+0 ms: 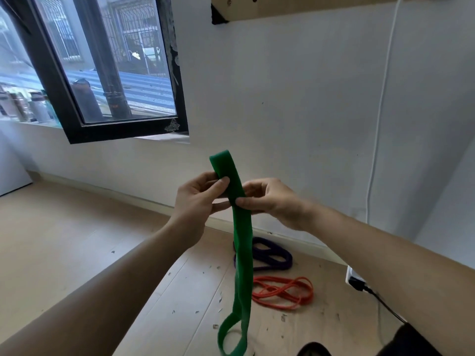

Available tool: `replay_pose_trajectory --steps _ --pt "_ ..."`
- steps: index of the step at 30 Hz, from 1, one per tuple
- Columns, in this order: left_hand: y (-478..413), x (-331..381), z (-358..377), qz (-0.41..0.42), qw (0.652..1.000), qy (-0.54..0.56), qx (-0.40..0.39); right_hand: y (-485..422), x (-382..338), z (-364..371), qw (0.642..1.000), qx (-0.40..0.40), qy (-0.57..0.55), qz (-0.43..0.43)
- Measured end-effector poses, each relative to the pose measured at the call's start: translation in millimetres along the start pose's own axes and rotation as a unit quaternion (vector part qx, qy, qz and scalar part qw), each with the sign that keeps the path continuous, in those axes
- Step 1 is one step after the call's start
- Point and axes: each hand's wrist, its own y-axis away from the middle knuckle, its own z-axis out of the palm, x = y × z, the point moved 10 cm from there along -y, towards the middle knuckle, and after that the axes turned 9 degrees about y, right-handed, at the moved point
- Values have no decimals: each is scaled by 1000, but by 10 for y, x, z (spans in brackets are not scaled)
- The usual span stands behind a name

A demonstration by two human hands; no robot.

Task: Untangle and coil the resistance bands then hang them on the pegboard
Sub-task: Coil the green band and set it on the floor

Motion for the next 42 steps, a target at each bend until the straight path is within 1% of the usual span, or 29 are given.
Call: replay_pose_trajectory --steps 3,6,10,12,17,21,23,25,28,32,34,38,40,42 --pt "-55 30 -94 -11 998 53 22 1 176 176 998 -37 -43 18" --pt "-94 77 -195 -10 994 96 49 -8 233 311 996 -69 -44 25" --pt "-115 74 -394 -16 983 152 106 -36 167 313 995 -69 -69 27" --pt "-119 68 -490 -15 976 174 131 -41 146 314 995 -68 -66 25" --pt "-122 145 -653 2 963 208 171 -20 308 537 992 -117 -9 53" --pt "-126 189 -758 4 951 236 199 -6 474 742 986 -151 9 74" --pt "-139 148 -873 -4 943 249 221 -8 477 753 988 -137 19 70" --pt "-136 61 -1020 -23 936 248 249 -36 430 639 994 -94 13 59" --pt "-83 -134 -1195 -83 939 195 271 -53 320 396 999 -34 -17 38" --pt "61 -431 -1352 -197 944 47 262 -71 153 121 999 27 -42 19" --pt "103 -522 -1361 -243 942 -39 228 -75 75 41 998 33 -43 16" --pt "167 -586 -1251 -298 927 -175 146 -51 -55 5 998 12 -61 11" --pt "203 -613 -1171 -324 913 -222 105 -26 -110 18 997 3 -73 10" --pt "247 -610 -1095 -343 904 -243 82 7 -201 26 996 -5 -93 2"
